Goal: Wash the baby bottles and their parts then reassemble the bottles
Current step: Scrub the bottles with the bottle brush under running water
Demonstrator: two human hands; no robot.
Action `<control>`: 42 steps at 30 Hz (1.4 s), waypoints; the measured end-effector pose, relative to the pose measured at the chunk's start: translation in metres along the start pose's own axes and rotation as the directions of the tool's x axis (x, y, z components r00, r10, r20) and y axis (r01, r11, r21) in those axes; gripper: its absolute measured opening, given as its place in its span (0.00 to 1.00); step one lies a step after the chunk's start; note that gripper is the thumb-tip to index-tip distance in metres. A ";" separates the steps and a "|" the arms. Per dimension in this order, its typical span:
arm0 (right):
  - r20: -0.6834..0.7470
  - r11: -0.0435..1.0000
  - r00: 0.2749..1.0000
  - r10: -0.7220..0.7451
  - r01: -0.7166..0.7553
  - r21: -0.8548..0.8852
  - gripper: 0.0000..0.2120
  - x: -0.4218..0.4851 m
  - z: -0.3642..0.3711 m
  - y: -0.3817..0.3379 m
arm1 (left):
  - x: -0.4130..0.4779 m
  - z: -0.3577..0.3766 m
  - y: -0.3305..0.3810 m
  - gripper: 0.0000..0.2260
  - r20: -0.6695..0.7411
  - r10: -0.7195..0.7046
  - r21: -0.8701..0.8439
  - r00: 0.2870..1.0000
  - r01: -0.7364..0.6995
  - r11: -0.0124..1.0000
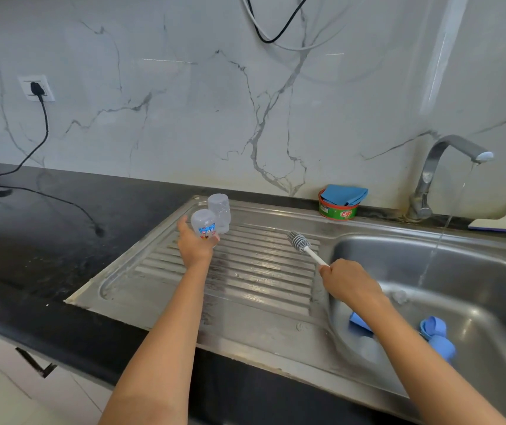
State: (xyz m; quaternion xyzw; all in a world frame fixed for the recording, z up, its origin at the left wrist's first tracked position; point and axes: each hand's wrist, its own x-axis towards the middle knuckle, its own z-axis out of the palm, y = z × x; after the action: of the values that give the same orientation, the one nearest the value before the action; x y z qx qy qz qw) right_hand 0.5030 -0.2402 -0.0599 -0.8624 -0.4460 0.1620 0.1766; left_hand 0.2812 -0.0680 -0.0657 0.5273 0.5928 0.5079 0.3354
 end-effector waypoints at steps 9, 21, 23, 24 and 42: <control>-0.029 0.999 0.999 0.020 -0.020 -0.029 0.15 -0.014 -0.022 0.011 | -0.039 0.024 0.022 0.36 -0.204 -0.011 -0.104 0.979 -0.011 0.995; -0.081 0.973 0.970 0.231 -0.230 0.022 0.14 -0.028 -0.076 0.104 | -0.171 0.151 0.056 0.20 0.375 0.203 -0.020 0.905 -0.211 0.977; -0.094 0.963 0.959 0.269 -0.267 0.031 0.16 -0.032 -0.081 0.121 | -0.184 0.168 0.055 0.19 0.640 0.142 0.093 0.755 -0.259 0.961; -0.096 0.958 0.953 0.286 -0.284 0.035 0.17 -0.034 -0.083 0.129 | -0.190 0.173 0.055 0.19 0.746 0.071 0.180 0.663 -0.302 0.936; -0.099 0.928 0.923 0.371 -0.364 0.082 0.14 -0.023 -0.095 0.181 | -0.252 0.216 0.019 0.31 0.720 -0.586 0.652 0.372 -0.652 0.388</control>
State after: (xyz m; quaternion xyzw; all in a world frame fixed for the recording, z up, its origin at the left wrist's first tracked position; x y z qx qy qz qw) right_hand 0.6606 -0.3724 -0.0538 -0.9326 -0.2603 0.1573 0.1946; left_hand 0.5436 -0.2585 -0.1384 0.8108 0.4445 -0.3007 0.2339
